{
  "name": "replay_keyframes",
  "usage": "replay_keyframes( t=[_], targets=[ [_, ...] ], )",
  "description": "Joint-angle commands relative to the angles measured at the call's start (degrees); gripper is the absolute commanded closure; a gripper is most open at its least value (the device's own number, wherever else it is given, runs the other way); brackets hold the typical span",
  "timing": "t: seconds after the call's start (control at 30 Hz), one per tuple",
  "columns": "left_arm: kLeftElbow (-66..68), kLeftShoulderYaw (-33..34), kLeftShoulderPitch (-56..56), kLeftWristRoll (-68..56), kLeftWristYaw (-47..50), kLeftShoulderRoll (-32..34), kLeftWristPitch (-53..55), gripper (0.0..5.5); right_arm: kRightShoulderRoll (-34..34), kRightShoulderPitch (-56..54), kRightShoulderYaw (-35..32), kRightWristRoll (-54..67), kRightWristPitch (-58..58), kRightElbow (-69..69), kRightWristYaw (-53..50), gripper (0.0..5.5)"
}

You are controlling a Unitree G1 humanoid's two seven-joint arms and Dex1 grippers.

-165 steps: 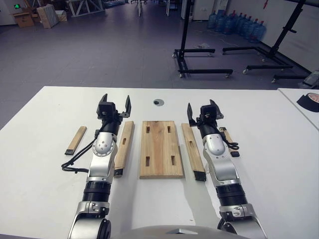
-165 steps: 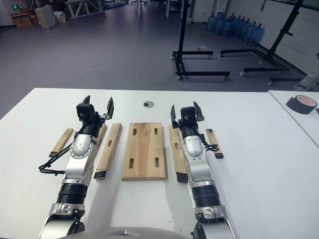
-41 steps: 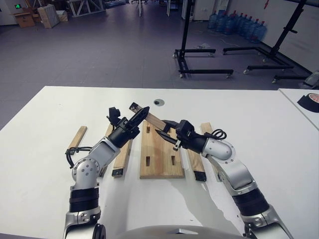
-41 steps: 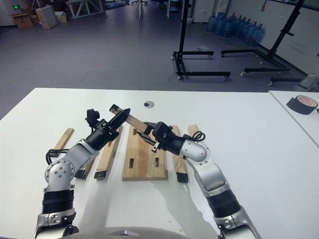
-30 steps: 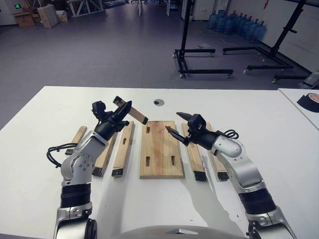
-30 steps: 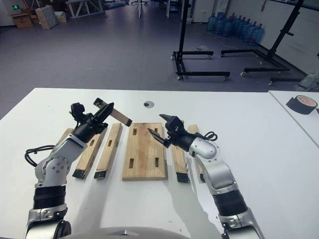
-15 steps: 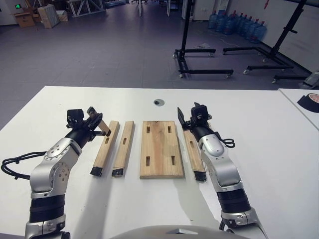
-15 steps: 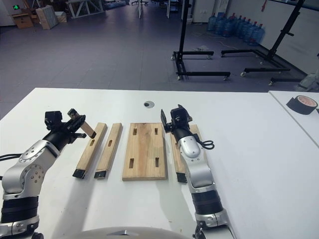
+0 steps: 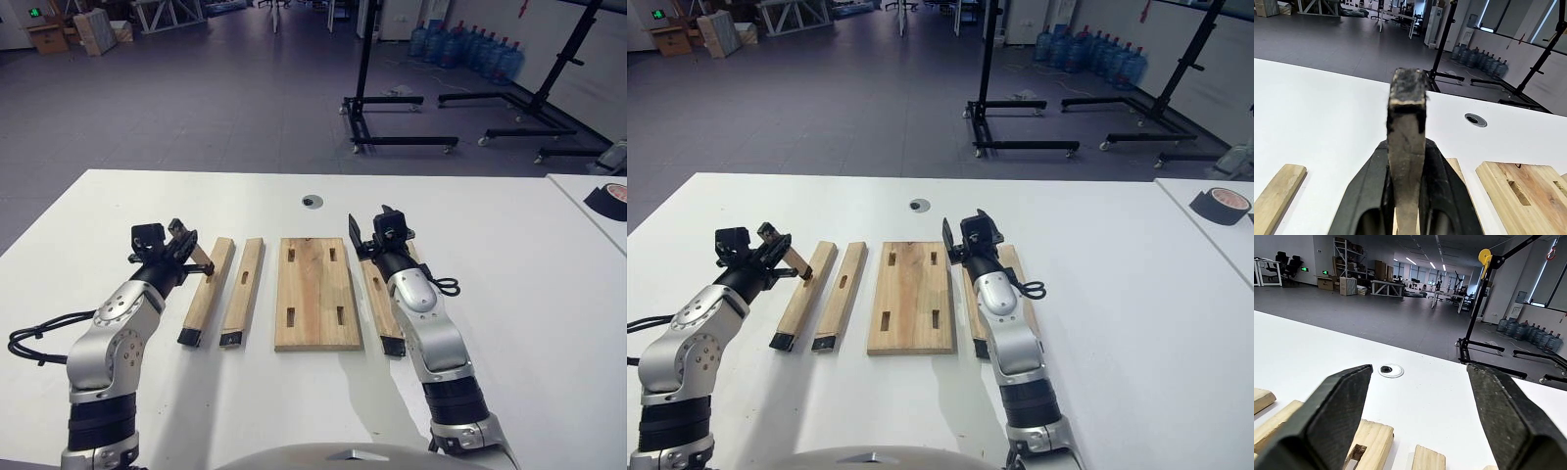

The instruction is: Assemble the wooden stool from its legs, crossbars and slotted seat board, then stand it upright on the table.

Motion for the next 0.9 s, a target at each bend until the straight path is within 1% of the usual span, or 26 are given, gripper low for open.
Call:
replay_keyframes(
  t=[0.03, 0.53, 0.9],
  targets=[
    [-1.2, -0.3, 1.3, 0.9, 0.6, -0.5, 1.0, 5.12, 0.0, 0.2, 0.0, -0.5, 0.5, -0.8, 0.1, 1.94],
    [0.3, -1.0, 2.2, 4.0, 1.4, -2.1, 0.8, 5.12, -0.2, 0.1, 0.1, -0.5, 1.3, -1.5, 0.6, 1.94],
    [2.9, -4.3, 3.7, 8.6, 0.9, -2.0, -0.1, 5.12, -0.7, -0.6, 1.0, -1.8, 0.8, -1.3, 1.0, 1.94]
  ],
)
